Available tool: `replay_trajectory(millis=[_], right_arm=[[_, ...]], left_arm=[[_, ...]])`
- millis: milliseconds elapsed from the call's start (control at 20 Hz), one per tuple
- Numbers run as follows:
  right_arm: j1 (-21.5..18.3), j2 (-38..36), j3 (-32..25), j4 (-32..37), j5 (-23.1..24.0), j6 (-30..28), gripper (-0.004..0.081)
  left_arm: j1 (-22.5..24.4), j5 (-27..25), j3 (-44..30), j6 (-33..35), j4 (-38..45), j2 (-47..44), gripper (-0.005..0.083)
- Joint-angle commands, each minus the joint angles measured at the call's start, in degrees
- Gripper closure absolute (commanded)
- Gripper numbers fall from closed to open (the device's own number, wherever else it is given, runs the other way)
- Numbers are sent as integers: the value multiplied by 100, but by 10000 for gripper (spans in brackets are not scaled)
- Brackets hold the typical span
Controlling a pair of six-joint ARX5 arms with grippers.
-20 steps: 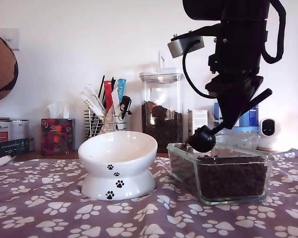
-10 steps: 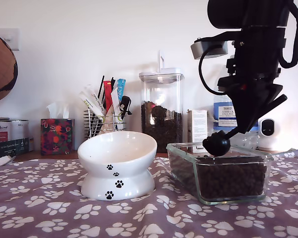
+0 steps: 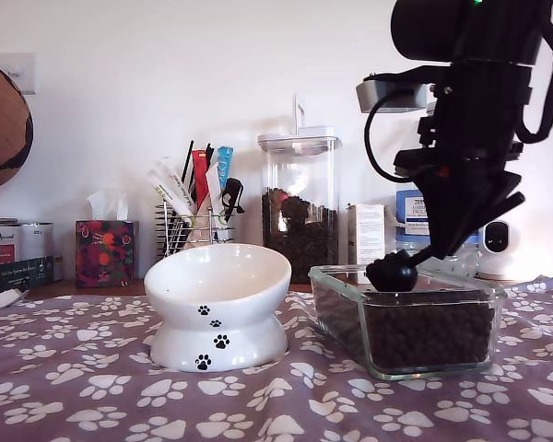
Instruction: Measure one spoon of cat food and pour it into the food bowl
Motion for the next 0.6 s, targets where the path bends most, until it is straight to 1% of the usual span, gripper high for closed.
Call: replay_trajectory(millis=[0, 300, 400, 550], right_arm=[[-22, -431, -195, 149, -81, 33, 782], [-20, -1141, -658, 608, -267, 199, 782], [-17, -1187, -715, 623, -271, 201, 782], [-4, -1187, -715, 673, -431, 348, 782]], left_arm=[[-26, 9, -15, 24, 22, 17, 793], [-26, 11, -15, 24, 20, 17, 793], [-26, 13, -15, 24, 20, 17, 793], [-26, 17, -15, 22, 20, 17, 793]])
